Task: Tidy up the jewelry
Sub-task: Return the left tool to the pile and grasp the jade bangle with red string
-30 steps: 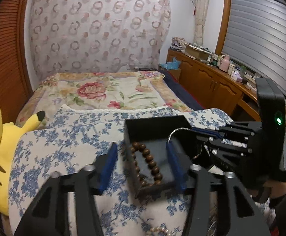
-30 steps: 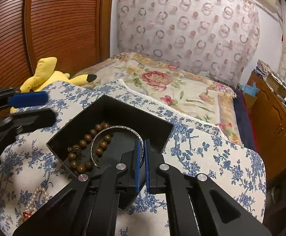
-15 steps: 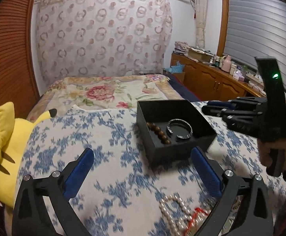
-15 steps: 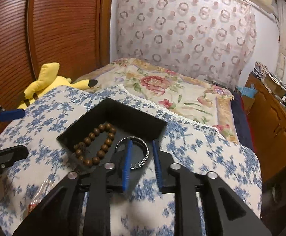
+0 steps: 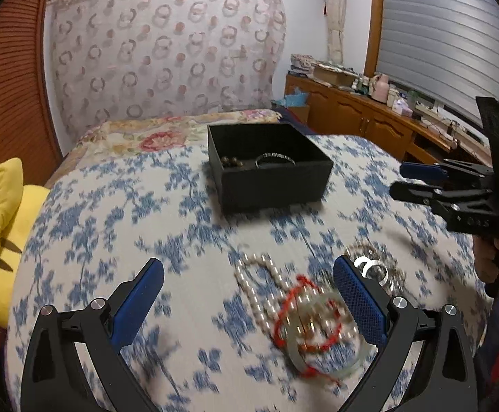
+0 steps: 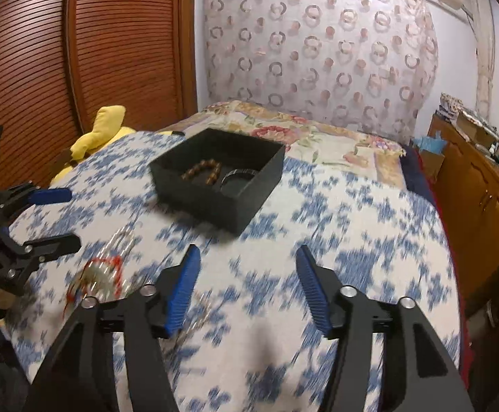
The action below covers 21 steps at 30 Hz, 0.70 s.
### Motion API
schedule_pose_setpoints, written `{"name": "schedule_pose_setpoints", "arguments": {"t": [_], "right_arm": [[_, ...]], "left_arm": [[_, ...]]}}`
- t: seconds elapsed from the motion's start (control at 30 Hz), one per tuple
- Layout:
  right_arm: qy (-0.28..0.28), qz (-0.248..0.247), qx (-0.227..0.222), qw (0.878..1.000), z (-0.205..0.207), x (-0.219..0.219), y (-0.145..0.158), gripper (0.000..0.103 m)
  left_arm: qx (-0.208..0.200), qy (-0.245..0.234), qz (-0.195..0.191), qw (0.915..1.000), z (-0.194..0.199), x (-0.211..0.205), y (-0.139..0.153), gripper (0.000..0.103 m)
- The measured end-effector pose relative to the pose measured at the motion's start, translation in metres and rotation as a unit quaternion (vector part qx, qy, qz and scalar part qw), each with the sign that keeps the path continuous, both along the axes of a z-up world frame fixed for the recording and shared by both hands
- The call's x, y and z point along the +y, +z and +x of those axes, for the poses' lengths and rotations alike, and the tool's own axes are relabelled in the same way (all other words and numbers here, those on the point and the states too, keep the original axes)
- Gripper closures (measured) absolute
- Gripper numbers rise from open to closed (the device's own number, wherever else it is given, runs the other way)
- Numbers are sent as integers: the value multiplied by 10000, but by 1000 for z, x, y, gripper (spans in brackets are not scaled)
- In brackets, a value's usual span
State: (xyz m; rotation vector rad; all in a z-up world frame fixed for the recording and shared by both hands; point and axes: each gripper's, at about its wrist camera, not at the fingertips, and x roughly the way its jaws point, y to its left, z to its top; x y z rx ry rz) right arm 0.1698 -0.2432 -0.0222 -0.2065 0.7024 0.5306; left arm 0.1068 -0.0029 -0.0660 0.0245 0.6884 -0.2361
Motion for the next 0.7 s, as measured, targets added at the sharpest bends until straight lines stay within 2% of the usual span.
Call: {"name": "schedule_pose_setpoints", "arguments": {"t": [0.13, 0.37, 0.7], "right_arm": [[72, 69, 163, 9998, -23, -2, -13, 33], [153, 110, 394, 9990, -47, -2, -32, 33], [186, 51, 362, 9992, -57, 0, -40, 33]], "left_arm": [[130, -13, 10, 9999, -14, -5, -7, 8], [395, -208, 76, 9990, -29, -20, -18, 8], [611, -328, 209, 9974, -35, -39, -28, 8]]}}
